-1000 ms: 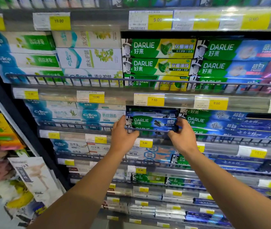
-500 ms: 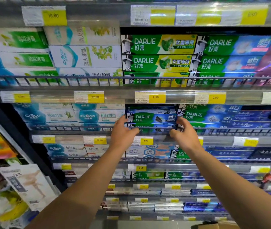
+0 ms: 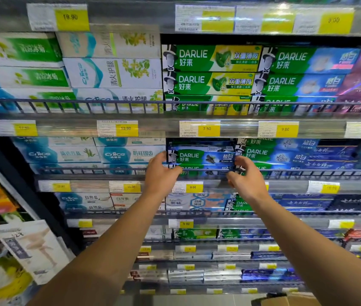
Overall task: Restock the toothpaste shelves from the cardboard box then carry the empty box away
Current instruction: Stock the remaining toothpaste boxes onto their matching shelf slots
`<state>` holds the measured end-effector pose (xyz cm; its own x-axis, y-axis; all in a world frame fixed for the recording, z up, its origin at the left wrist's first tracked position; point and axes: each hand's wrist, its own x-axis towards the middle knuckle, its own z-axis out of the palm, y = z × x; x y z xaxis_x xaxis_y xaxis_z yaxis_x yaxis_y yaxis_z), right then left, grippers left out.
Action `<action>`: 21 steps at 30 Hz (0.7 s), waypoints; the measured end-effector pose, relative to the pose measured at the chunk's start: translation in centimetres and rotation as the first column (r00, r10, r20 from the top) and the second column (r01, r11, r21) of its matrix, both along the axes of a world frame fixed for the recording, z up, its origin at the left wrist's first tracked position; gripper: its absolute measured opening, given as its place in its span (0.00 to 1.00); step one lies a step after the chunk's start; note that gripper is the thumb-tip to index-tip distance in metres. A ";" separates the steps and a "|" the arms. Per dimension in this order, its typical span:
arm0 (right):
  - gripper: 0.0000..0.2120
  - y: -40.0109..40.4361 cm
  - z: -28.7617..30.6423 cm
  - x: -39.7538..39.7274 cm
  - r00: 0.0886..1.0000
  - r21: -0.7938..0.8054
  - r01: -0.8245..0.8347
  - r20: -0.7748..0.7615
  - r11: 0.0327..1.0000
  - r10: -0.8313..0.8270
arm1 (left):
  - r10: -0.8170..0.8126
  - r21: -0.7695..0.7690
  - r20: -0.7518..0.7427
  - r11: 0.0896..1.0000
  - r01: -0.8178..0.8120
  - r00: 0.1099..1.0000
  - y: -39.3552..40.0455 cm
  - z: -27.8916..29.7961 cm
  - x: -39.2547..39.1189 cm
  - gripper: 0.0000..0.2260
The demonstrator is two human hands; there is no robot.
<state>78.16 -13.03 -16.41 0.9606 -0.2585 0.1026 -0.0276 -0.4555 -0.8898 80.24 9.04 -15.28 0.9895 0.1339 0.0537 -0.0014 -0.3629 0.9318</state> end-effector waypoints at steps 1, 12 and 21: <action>0.25 -0.1 0.1 -0.1 1.000 -0.020 0.019 0.016 1.000 -0.018 | 0.043 -0.001 0.016 0.999 -0.043 0.999 0.0 0.2 -0.1 0.24; 0.13 -8.8 0.0 -2.3 0.963 -0.048 0.246 0.128 0.968 -0.238 | -0.084 0.043 0.107 0.996 0.080 0.991 -8.9 1.6 -1.4 0.14; 0.19 -17.2 1.2 -0.7 0.944 -0.128 0.302 0.175 0.945 -0.278 | -0.091 0.072 0.051 0.994 0.087 0.995 -16.1 3.0 -0.4 0.30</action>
<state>77.49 -30.20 -15.26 0.8156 -0.4937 0.3018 -0.0480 -0.5776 -0.8149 79.82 -7.07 -12.28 0.9928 0.0392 0.1132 -0.0861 -0.4235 0.9018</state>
